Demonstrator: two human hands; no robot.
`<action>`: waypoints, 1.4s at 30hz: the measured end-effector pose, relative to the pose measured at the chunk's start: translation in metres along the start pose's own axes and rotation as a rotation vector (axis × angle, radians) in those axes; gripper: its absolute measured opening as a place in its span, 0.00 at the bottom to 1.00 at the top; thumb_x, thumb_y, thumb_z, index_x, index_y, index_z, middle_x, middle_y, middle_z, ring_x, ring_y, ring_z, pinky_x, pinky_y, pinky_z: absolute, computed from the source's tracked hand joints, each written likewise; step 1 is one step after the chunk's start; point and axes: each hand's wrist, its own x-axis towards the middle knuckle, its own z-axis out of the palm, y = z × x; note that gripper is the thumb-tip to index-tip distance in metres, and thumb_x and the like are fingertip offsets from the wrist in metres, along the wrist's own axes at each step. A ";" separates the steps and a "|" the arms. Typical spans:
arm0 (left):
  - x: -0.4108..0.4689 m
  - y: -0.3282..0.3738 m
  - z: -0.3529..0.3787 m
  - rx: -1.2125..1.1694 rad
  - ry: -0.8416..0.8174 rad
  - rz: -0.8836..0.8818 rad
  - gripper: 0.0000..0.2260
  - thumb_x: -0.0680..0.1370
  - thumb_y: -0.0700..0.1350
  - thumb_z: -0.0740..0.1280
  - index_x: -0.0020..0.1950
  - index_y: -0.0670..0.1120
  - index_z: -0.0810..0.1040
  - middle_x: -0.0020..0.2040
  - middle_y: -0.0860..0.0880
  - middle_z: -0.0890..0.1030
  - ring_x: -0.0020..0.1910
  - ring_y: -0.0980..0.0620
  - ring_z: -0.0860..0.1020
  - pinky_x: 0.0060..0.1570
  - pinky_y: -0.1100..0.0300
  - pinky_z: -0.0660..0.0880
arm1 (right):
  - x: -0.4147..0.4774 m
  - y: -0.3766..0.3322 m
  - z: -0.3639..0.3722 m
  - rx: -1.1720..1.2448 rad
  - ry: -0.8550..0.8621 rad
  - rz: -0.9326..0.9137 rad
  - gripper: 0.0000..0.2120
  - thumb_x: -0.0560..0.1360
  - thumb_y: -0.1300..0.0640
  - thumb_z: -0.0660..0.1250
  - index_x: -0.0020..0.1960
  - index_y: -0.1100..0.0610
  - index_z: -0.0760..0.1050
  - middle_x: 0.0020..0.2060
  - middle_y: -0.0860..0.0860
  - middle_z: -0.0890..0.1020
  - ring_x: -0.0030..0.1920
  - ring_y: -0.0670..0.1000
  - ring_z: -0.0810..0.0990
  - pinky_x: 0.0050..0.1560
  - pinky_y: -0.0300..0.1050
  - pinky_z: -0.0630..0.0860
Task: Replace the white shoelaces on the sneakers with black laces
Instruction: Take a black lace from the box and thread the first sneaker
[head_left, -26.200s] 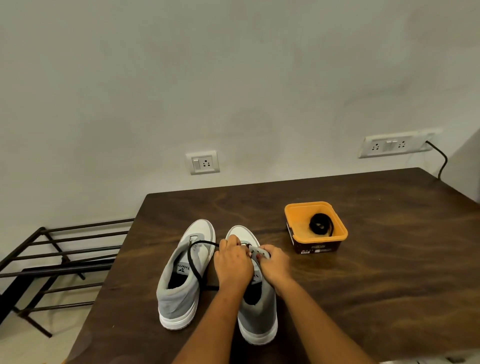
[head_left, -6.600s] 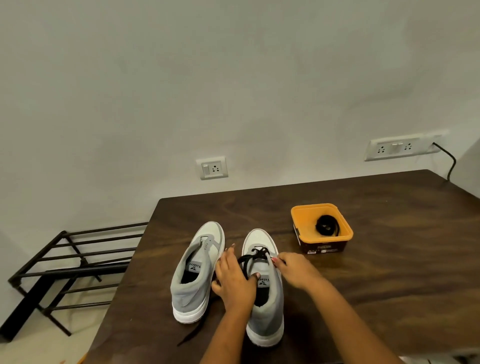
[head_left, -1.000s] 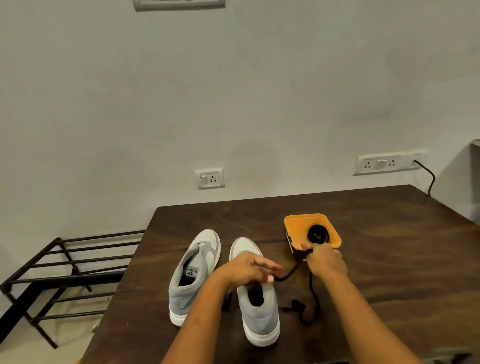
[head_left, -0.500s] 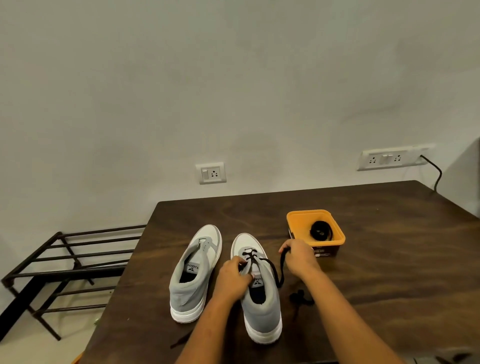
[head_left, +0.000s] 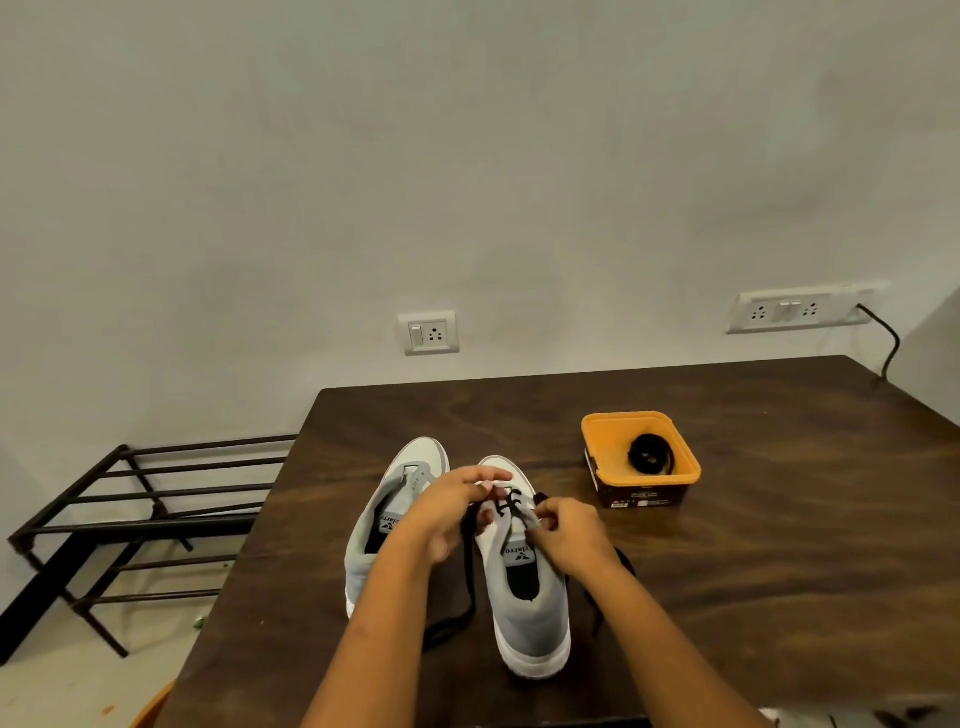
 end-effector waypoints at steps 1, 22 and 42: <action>-0.003 0.004 0.004 -0.083 -0.059 -0.004 0.16 0.81 0.32 0.53 0.57 0.42 0.78 0.46 0.46 0.80 0.33 0.55 0.77 0.35 0.65 0.74 | 0.000 0.001 0.000 0.013 0.005 0.008 0.08 0.75 0.53 0.69 0.52 0.53 0.80 0.39 0.47 0.78 0.41 0.46 0.76 0.35 0.36 0.68; 0.033 -0.021 -0.031 0.235 0.560 0.002 0.16 0.79 0.32 0.53 0.46 0.43 0.79 0.53 0.42 0.78 0.39 0.48 0.73 0.37 0.57 0.72 | -0.010 -0.014 -0.064 0.606 -0.097 0.057 0.11 0.78 0.53 0.66 0.44 0.60 0.80 0.26 0.45 0.74 0.26 0.43 0.66 0.26 0.36 0.63; 0.033 -0.021 0.005 0.632 0.102 0.254 0.11 0.81 0.44 0.60 0.40 0.46 0.76 0.39 0.47 0.79 0.41 0.49 0.76 0.49 0.53 0.74 | 0.015 -0.017 -0.018 0.280 0.085 -0.136 0.07 0.75 0.56 0.70 0.38 0.52 0.74 0.28 0.47 0.76 0.29 0.42 0.73 0.36 0.39 0.73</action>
